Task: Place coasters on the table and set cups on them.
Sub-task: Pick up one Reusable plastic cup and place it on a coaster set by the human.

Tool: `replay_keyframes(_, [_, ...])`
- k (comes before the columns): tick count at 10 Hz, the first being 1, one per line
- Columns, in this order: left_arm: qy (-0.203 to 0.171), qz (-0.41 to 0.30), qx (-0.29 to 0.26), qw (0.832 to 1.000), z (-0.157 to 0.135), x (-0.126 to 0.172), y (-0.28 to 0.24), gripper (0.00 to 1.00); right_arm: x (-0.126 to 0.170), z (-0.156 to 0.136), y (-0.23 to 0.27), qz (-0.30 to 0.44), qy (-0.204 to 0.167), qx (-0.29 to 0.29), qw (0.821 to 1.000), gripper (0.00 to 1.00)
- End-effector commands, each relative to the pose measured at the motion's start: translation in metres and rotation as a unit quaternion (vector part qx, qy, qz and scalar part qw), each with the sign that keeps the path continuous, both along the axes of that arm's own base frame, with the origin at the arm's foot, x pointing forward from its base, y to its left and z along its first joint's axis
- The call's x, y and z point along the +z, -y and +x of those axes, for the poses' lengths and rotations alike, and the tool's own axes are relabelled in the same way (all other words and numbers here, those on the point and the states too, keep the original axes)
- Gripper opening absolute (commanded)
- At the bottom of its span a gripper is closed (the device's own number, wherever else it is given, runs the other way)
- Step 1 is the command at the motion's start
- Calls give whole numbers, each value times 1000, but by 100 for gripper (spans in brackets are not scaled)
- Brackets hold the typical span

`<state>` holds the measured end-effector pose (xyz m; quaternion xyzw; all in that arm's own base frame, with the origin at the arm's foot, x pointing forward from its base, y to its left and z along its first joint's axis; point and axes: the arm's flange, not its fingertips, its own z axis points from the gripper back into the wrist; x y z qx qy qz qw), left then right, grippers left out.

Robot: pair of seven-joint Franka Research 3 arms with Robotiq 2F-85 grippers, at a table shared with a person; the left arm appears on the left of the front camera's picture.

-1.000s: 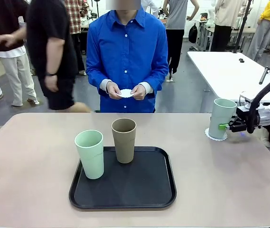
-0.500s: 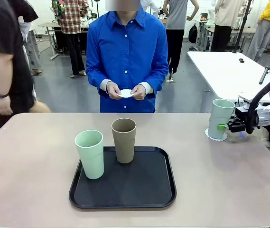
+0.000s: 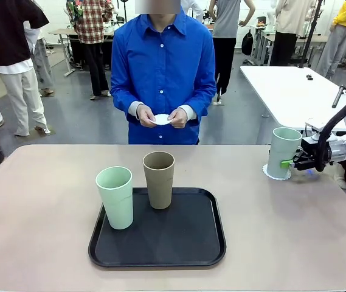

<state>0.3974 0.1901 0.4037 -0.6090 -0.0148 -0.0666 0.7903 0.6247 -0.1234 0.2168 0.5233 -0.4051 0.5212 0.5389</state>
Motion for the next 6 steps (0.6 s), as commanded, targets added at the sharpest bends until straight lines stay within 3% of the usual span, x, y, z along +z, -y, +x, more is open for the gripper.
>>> replay_keyframes(1, [3, -4, 2, 1000, -1, 2, 0, 100, 0, 8, 0, -17, -5, 10, 1000, 100])
replay_keyframes(6, [3, -4, 2, 1000, -1, 2, 0, 100, 1, 8, 2, -16, -6, 22, 1000, 100])
